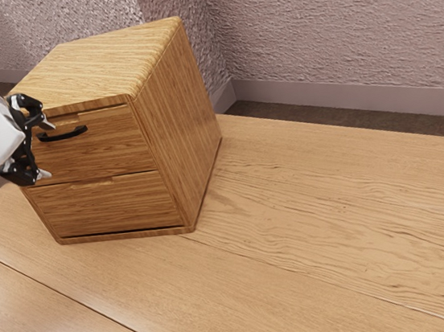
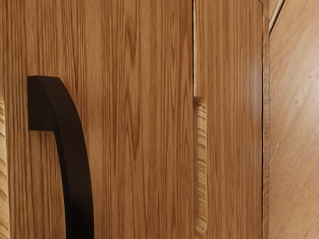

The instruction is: Pull the drawer handle with one arm to open the drawer

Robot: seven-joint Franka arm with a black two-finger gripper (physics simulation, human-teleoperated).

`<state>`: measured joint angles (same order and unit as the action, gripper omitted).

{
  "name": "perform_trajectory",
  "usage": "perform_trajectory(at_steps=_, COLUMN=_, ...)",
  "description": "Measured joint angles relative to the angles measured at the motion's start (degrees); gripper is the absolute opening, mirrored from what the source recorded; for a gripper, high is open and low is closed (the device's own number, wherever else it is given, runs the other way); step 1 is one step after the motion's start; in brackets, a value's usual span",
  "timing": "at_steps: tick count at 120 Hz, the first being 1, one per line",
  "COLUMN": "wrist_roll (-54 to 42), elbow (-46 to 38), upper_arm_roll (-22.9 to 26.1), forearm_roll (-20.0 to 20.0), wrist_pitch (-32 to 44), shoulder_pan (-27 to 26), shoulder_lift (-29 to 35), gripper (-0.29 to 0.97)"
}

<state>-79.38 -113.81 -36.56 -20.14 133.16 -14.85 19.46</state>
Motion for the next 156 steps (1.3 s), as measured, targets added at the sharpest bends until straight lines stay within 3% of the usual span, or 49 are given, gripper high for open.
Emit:
perform_trajectory(at_steps=41, wrist_roll=1.7, elbow=-2.1, upper_arm_roll=-0.1, forearm_roll=0.5, wrist_pitch=1.6, shoulder_pan=-0.6, shoulder_lift=-1.0, gripper=0.69)
perform_trajectory(at_steps=85, wrist_roll=3.2, elbow=-2.3, upper_arm_roll=0.4, forearm_roll=1.5, wrist_pitch=2.2, shoulder_pan=-0.6, shoulder_lift=-1.2, gripper=0.58)
perform_trajectory(at_steps=102, wrist_roll=3.9, elbow=-3.6, upper_arm_roll=1.7, forearm_roll=2.0, wrist_pitch=2.4, shoulder_pan=0.0, shoulder_lift=-0.4, gripper=0.6)
perform_trajectory(at_steps=134, wrist_roll=5.0, elbow=-7.4, upper_arm_roll=5.6, forearm_roll=3.3, wrist_pitch=2.2, shoulder_pan=3.6, shoulder_lift=3.8, gripper=0.5)
perform_trajectory(at_steps=146, wrist_roll=5.4, elbow=-9.3, upper_arm_roll=9.5, forearm_roll=3.4, wrist_pitch=2.1, shoulder_pan=7.5, shoulder_lift=5.7, gripper=0.4)
perform_trajectory(at_steps=156, wrist_roll=5.7, elbow=-10.5, upper_arm_roll=12.3, forearm_roll=4.0, wrist_pitch=2.1, shoulder_pan=10.5, shoulder_lift=6.3, gripper=0.39)
